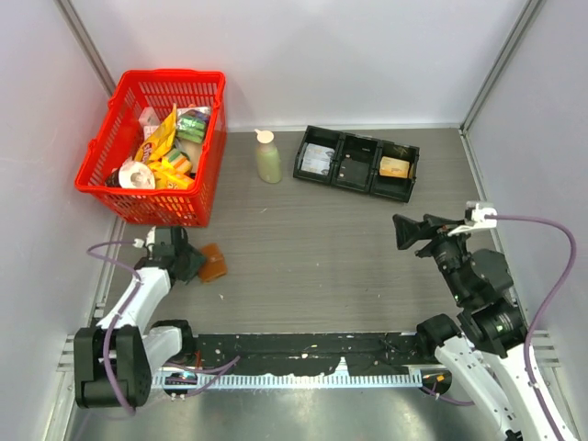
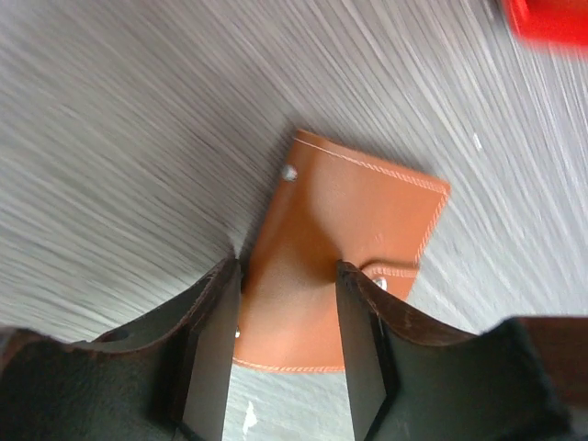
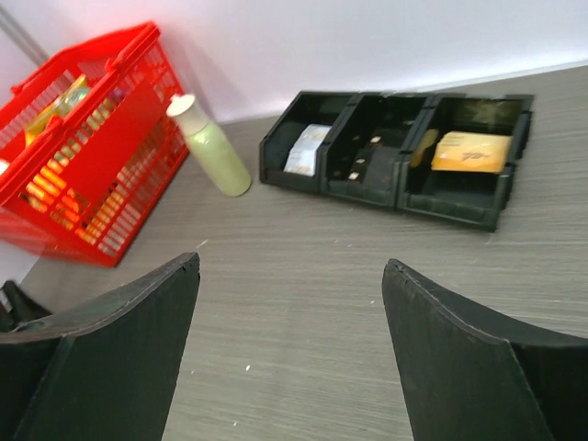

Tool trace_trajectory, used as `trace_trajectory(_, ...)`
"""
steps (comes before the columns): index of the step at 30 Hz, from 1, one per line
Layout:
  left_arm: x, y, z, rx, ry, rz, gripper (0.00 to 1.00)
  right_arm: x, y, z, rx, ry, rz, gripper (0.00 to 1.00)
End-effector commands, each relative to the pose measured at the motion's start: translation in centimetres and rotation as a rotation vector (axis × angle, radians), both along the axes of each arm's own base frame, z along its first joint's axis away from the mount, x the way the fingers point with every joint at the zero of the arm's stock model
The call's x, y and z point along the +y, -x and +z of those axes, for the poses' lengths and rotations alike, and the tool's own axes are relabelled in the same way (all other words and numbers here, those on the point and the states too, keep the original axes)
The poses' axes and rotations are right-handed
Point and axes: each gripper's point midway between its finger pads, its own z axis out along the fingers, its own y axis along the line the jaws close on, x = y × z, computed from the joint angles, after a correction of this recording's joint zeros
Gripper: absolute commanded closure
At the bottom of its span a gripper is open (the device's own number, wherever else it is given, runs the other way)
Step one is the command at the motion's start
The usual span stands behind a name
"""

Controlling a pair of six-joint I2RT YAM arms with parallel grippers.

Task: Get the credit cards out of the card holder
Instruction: Move the card holder to the center of the board.

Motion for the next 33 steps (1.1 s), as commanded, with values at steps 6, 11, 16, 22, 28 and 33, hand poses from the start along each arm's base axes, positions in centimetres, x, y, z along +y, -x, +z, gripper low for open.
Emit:
trace_trajectory(6, -9.7, 1.7, -0.1, -0.016, 0.135, -0.247, 0.49, 7.0, -1.1, -3.0, 0.185, -0.016, 0.329, 0.15)
trace_trajectory(11, -11.8, 0.7, 0.5, -0.037, 0.116, -0.287, 0.41, 9.7, -1.7, -5.5, 0.322, -0.015, 0.450, 0.15)
trace_trajectory(16, -10.1, 0.5, 0.6, -0.104, 0.083, -0.183, 0.34, 11.3, -3.3, -7.7, 0.451, -0.006, 0.494, 0.15)
trace_trajectory(22, -7.5, 1.0, 0.5, -0.155, 0.032, -0.029, 0.30, 14.2, -5.1, -11.0, 0.598, 0.044, 0.568, 0.01)
trace_trajectory(28, -5.3, 0.9, -0.3, -0.152, -0.068, 0.047, 0.28, 19.8, -6.0, -14.2, 0.660, 0.127, 0.669, 0.01)
trace_trajectory(33, -5.7, 0.0, -1.1, -0.087, -0.127, -0.032, 0.37, 23.8, -7.6, -16.6, 0.701, 0.169, 0.743, 0.01)
